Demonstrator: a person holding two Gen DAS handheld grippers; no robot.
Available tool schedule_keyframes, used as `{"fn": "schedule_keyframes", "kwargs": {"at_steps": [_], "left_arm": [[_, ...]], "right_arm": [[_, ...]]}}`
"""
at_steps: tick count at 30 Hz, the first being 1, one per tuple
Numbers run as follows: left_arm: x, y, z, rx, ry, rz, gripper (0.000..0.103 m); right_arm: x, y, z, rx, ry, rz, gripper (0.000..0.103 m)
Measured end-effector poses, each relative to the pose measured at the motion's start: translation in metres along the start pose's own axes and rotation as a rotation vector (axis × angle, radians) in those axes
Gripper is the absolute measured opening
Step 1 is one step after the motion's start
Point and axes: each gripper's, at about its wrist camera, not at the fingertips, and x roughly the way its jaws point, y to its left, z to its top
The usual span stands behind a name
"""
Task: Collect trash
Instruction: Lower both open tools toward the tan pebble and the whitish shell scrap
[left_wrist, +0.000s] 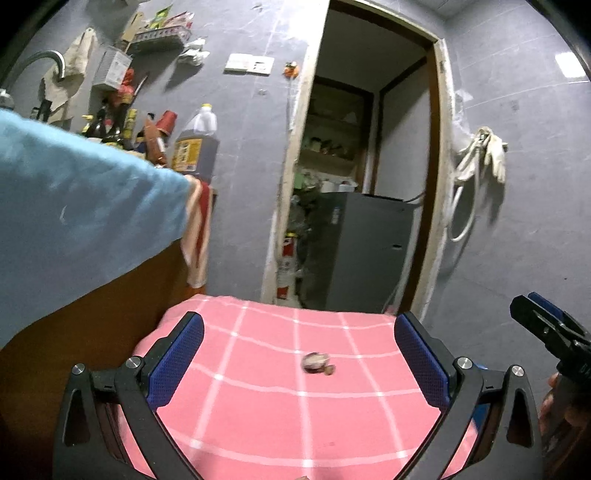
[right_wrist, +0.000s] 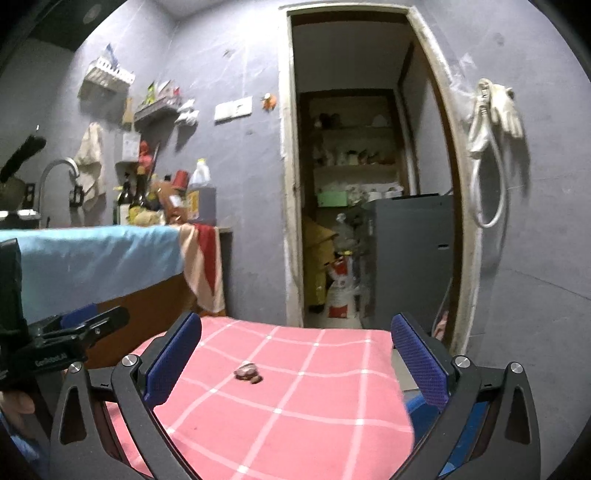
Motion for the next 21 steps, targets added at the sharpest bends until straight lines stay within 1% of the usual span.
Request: {"fn": "schedule_keyframes", "kwargs": {"at_steps": [4,8,11,14,17,21], "left_arm": [[0.006,0.018,-0.006,0.014,0.019,0.048,0.101],[0.018,0.034,-0.012,0.028,0.062,0.088,0.101],[0.028,0.044,-0.017,0.020,0.096,0.105,0.101],[0.039,0.052,-0.022,0.016,0.133,0.120,0.101],[0.051,0.056,-0.026,0.024,0.178,0.137,0.101],[0.071,0.061,-0.030,0.036,0.243,0.137,0.101]], "right_arm": [[0.023,0.015,-0.007,-0.035,0.051,0.031,0.103],[0.048,0.029,-0.017,-0.082,0.113,0.060,0.103],[0.069,0.040,-0.025,-0.120,0.177,0.082,0.103],[0.094,0.048,-0.036,-0.165,0.259,0.093,0.103],[0.116,0.051,-0.047,-0.191,0.338,0.112,0.103],[0.144,0.048,-0.057,-0.207,0.426,0.122,0.102]]}}
